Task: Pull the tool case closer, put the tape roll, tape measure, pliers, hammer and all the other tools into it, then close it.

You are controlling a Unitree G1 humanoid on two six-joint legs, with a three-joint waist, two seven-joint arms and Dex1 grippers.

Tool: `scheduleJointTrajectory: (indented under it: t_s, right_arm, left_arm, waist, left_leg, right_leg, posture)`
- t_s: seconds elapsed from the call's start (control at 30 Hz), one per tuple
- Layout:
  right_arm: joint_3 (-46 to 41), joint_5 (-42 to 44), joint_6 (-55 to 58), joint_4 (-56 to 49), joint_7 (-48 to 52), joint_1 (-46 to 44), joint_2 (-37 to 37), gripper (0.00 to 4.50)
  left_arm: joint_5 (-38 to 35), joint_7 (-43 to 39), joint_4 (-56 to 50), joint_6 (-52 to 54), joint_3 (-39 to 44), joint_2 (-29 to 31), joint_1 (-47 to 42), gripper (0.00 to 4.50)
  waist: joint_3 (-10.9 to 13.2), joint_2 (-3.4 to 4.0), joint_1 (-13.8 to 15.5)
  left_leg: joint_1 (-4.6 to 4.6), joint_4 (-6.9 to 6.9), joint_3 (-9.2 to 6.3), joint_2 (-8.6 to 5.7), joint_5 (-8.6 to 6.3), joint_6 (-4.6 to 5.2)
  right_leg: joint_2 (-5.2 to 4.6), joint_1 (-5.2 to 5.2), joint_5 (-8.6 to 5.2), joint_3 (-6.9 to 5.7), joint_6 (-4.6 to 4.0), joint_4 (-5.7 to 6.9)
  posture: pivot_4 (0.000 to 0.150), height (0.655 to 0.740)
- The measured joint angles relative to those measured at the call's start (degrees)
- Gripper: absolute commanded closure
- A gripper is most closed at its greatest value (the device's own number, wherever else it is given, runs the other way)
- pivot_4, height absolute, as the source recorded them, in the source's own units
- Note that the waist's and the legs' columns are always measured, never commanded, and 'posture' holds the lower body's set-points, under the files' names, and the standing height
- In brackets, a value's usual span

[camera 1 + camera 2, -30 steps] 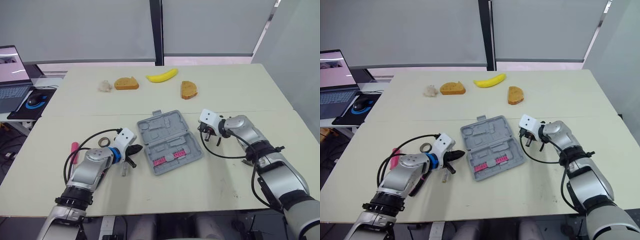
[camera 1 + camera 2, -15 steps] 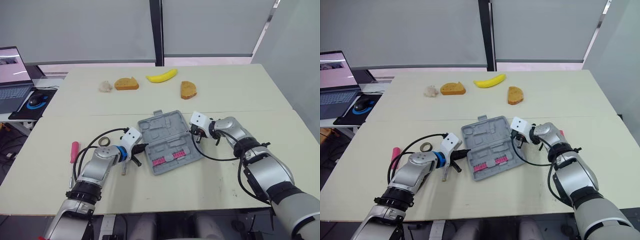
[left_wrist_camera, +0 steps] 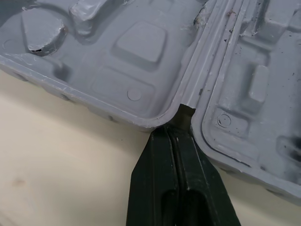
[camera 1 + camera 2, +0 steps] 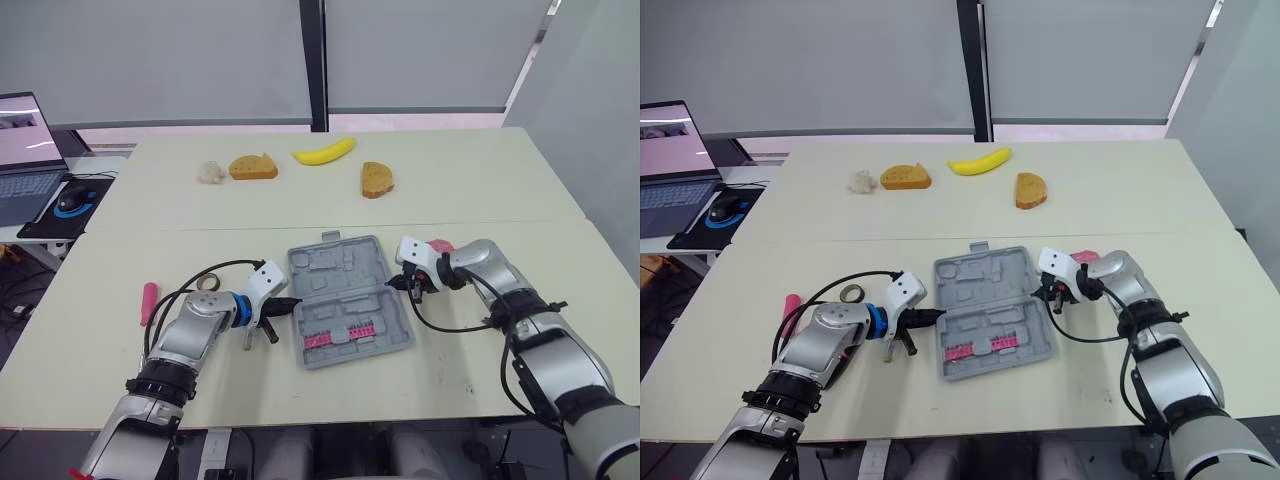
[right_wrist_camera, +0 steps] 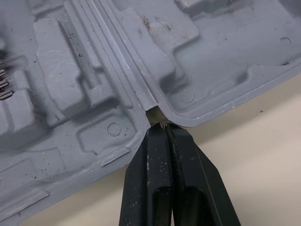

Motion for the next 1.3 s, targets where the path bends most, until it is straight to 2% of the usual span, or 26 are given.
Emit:
scheduleJointTrajectory:
  t_s: [0.17, 0.4, 0.63, 0.8, 1.3]
  right_arm:
    - [-1.04, 1.86, 9.58, -16.67, 0.54, 8.57, -3.56, 4.49]
    - [-4.0, 4.58, 22.0, -38.33, -0.8, 19.56, -8.06, 4.49]
    - [-5.05, 7.51, 31.26, -51.24, -2.82, 28.05, -10.89, 4.49]
    - [-4.38, 9.24, 35.03, -56.29, -3.85, 32.87, -11.44, 4.49]
    - [-2.39, 12.67, 36.38, -58.71, -6.23, 35.18, -13.51, 4.49]
  left_arm:
    - [0.05, -2.15, -1.02, 0.51, -1.0, 0.11, 0.06, 4.5]
    - [0.0, -5.59, -8.1, 2.71, -2.77, 1.62, 3.43, 4.5]
    - [-0.25, -6.86, -16.34, 6.64, -3.54, 3.67, 6.83, 4.5]
    - [-0.22, -8.03, -19.84, 7.92, -5.08, 6.12, 9.36, 4.5]
    - [0.82, -9.18, -20.02, 6.68, -7.6, 8.06, 9.29, 4.5]
  waist:
    - [0.0, 0.0, 0.18]
    - [0.0, -0.01, 0.22]
    - [0.01, -0.02, 0.35]
    - [0.01, -0.02, 0.23]
    - [0.02, -0.03, 0.47]
  left_leg:
    - [-0.06, 0.01, 0.0, -0.01, -0.01, 0.01]
    - [-0.08, 0.0, -0.05, 0.03, -0.12, 0.21]
    - [-0.08, -0.02, -0.08, 0.03, -0.14, 0.24]
    - [-0.06, -0.03, -0.07, 0.04, -0.14, 0.25]
    - [-0.07, -0.04, -0.1, 0.03, -0.15, 0.26]
  right_leg:
    - [0.0, -0.05, 0.0, 0.02, 0.0, -0.01]
    - [0.01, -0.04, 0.0, -0.01, 0.0, -0.01]
    - [0.01, -0.02, -0.01, -0.03, 0.0, -0.03]
    - [0.01, -0.01, -0.01, -0.01, 0.0, -0.03]
    - [0.01, 0.01, -0.01, -0.06, 0.01, -0.06]
  posture:
    - [0.15, 0.7361]
    - [0.15, 0.7361]
    - [0.15, 0.7361]
    - [0.15, 0.7361]
    - [0.15, 0.7361]
